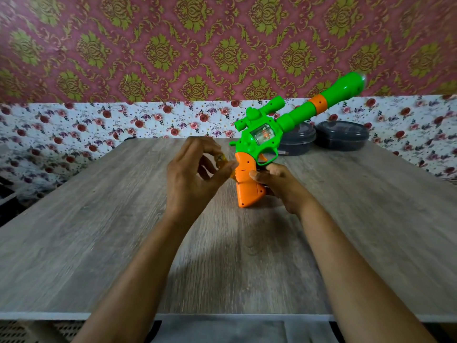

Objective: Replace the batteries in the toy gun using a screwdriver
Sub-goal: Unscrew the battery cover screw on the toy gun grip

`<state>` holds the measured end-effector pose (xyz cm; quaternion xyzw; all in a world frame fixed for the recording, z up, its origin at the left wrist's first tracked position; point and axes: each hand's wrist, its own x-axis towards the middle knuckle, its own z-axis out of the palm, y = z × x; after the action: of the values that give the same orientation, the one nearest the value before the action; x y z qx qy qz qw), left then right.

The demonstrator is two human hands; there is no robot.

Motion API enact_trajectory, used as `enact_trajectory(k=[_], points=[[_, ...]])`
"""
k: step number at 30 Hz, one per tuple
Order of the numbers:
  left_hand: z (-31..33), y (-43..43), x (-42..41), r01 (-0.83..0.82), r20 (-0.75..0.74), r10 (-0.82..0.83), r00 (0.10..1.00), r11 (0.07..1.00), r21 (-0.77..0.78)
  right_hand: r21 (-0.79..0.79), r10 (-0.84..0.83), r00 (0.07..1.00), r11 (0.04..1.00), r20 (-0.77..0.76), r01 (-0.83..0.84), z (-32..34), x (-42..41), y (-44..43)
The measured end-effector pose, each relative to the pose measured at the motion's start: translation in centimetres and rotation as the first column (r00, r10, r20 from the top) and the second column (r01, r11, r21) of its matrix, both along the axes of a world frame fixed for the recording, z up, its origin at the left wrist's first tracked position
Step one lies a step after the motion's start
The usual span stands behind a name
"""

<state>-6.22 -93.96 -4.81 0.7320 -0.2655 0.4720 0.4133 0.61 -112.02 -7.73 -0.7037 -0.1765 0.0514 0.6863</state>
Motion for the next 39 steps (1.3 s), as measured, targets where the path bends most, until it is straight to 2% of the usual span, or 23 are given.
enact_trajectory(k=[4,9,13,20,30,35,39], points=[[-0.13,-0.28,0.05,0.025,-0.075,-0.032,0.997,0.996,-0.085,0.022,0.02,1.0,1.0,0.009,-0.02,0.05,-0.02,0.04],[-0.02,-0.11,-0.03,0.08,-0.026,-0.084,0.996,0.99,-0.116,-0.015,-0.028,1.0,0.999,-0.003,0.028,-0.04,0.19,-0.09],[-0.11,-0.05,0.13,0.078,0.009,-0.078,0.997,0.995,-0.065,-0.032,-0.057,0.998,0.998,-0.013,0.057,0.1,0.17,0.06],[0.25,0.45,0.36,0.055,-0.023,-0.06,0.998,0.982,-0.18,-0.008,-0.049,0.999,0.999,0.004,0.049,0.14,-0.02,0.11],[0.35,0.11,-0.08,0.02,0.004,-0.02,1.0,0.997,-0.071,0.015,-0.032,0.999,0.999,-0.009,0.033,0.31,-0.32,0.19],[0.14,0.11,-0.16,0.081,-0.002,-0.081,0.997,0.996,-0.024,-0.027,-0.062,0.998,0.998,-0.027,0.061,0.56,-0.4,0.18],[0.15,0.22,-0.08,0.065,-0.003,-0.065,0.998,0.998,0.001,-0.024,-0.057,0.998,0.998,-0.026,0.056,0.57,-0.52,0.15]])
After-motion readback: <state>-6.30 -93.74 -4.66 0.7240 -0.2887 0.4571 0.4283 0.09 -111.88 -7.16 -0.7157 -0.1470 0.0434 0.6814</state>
